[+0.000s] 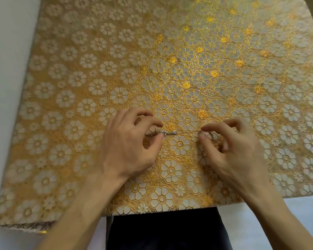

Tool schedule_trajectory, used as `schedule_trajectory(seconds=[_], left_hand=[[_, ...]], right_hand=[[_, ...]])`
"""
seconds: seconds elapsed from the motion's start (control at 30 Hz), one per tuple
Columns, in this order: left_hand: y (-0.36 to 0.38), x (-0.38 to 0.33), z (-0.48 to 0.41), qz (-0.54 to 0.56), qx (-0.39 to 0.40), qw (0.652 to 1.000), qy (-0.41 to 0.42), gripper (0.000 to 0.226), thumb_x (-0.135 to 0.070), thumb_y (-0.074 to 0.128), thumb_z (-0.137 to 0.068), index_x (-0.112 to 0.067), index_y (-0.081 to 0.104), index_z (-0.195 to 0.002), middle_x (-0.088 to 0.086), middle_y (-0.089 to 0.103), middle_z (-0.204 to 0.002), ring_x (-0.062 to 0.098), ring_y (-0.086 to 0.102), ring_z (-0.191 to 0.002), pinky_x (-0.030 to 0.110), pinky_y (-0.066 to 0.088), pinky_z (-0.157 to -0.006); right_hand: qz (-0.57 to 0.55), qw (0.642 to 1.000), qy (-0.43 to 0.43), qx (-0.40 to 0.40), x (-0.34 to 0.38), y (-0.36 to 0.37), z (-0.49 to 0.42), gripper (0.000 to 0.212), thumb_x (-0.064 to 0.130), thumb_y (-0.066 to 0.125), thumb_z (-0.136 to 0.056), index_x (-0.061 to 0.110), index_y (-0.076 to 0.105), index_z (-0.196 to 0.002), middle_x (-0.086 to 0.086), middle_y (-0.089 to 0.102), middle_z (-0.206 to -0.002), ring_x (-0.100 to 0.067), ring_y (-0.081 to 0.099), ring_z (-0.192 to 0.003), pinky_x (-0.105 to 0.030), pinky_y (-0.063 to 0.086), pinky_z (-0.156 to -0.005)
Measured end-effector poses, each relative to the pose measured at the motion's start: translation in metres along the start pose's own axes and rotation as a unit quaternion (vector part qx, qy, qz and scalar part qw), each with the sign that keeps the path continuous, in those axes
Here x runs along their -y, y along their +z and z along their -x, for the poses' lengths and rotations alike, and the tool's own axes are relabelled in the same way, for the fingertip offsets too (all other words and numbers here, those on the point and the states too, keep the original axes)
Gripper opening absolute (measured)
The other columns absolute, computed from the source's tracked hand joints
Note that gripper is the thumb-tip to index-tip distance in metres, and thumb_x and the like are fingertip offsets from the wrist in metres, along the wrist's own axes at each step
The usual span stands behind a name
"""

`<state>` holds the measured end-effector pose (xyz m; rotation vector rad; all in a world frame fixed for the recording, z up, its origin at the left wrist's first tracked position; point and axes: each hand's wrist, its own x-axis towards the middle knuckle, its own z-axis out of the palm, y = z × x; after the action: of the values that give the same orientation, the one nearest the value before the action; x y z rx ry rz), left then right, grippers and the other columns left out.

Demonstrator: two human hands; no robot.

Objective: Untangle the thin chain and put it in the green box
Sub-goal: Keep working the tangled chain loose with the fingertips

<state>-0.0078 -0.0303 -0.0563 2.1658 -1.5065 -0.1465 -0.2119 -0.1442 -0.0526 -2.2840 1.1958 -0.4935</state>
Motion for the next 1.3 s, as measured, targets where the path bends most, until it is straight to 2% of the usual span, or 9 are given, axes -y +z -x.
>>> schedule_trajectory(seconds=[0.13, 0.23, 0.4, 0.77, 0.87, 1.13, 1.3], left_hand=[[0.013, -0.007, -0.01, 0.01, 0.014, 0.999, 0.031, 0.022, -0.042, 0.071, -0.084, -0.027, 0.076, -0.101, -0.005, 0.065, -0.111, 0.018, 0.057, -0.105, 0.038, 0.045, -0.086], [0.017, -0.004, -0.009, 0.02, 0.001, 0.998, 0.054, 0.017, -0.038, 0.071, -0.087, -0.024, 0.077, -0.094, -0.006, 0.067, -0.108, 0.018, 0.058, -0.102, 0.041, 0.047, -0.083], [0.021, 0.003, -0.007, 0.05, 0.0, 0.997, 0.056, 0.018, -0.038, 0.068, -0.092, -0.023, 0.076, -0.096, -0.007, 0.067, -0.11, 0.019, 0.059, -0.105, 0.041, 0.046, -0.086], [0.024, 0.005, -0.007, 0.103, -0.003, 0.994, 0.032, 0.017, -0.036, 0.064, -0.094, -0.024, 0.075, -0.095, -0.01, 0.067, -0.114, 0.018, 0.059, -0.109, 0.042, 0.043, -0.09], [0.024, 0.005, -0.007, 0.103, 0.003, 0.994, 0.03, 0.017, -0.037, 0.063, -0.094, -0.025, 0.074, -0.096, -0.011, 0.066, -0.115, 0.017, 0.057, -0.109, 0.042, 0.042, -0.091], [0.024, 0.005, -0.008, 0.097, 0.006, 0.995, 0.023, 0.02, -0.039, 0.061, -0.095, -0.024, 0.074, -0.097, -0.01, 0.065, -0.115, 0.017, 0.057, -0.109, 0.04, 0.042, -0.09], [0.026, 0.005, -0.008, 0.072, 0.007, 0.997, 0.034, 0.02, -0.04, 0.062, -0.095, -0.024, 0.073, -0.096, -0.009, 0.065, -0.116, 0.02, 0.056, -0.109, 0.04, 0.042, -0.089]], right_hand=[[-0.016, 0.999, -0.05, 0.005, 0.005, 0.009, -0.008, 0.013, 0.038, 0.075, -0.089, 0.031, 0.075, -0.1, 0.013, 0.062, -0.088, 0.007, 0.045, -0.064, -0.031, 0.05, -0.057], [-0.019, 0.997, -0.077, 0.021, 0.01, 0.015, -0.01, 0.011, 0.036, 0.077, -0.087, 0.031, 0.075, -0.096, 0.015, 0.064, -0.087, 0.007, 0.043, -0.064, -0.024, 0.046, -0.058], [-0.02, 0.995, -0.086, 0.044, 0.008, 0.021, -0.011, 0.01, 0.039, 0.072, -0.089, 0.032, 0.074, -0.094, 0.014, 0.064, -0.086, 0.001, 0.046, -0.067, -0.029, 0.048, -0.059], [-0.014, 0.992, -0.122, 0.007, 0.018, 0.03, -0.014, 0.01, 0.036, 0.072, -0.089, 0.029, 0.076, -0.095, 0.01, 0.065, -0.084, -0.004, 0.048, -0.064, -0.033, 0.05, -0.054], [0.009, 0.99, -0.139, 0.015, 0.019, 0.034, -0.015, 0.01, 0.036, 0.069, -0.092, 0.028, 0.075, -0.095, 0.008, 0.064, -0.085, -0.013, 0.057, -0.066, -0.036, 0.05, -0.054], [0.042, 0.988, -0.146, 0.018, 0.022, 0.035, -0.015, 0.013, 0.034, 0.061, -0.094, 0.022, 0.068, -0.096, 0.006, 0.059, -0.088, -0.015, 0.053, -0.067, -0.035, 0.047, -0.051], [0.049, 0.989, -0.137, 0.024, 0.022, 0.035, -0.014, 0.014, 0.033, 0.061, -0.093, 0.021, 0.066, -0.097, 0.005, 0.059, -0.09, -0.018, 0.057, -0.074, -0.037, 0.048, -0.054]])
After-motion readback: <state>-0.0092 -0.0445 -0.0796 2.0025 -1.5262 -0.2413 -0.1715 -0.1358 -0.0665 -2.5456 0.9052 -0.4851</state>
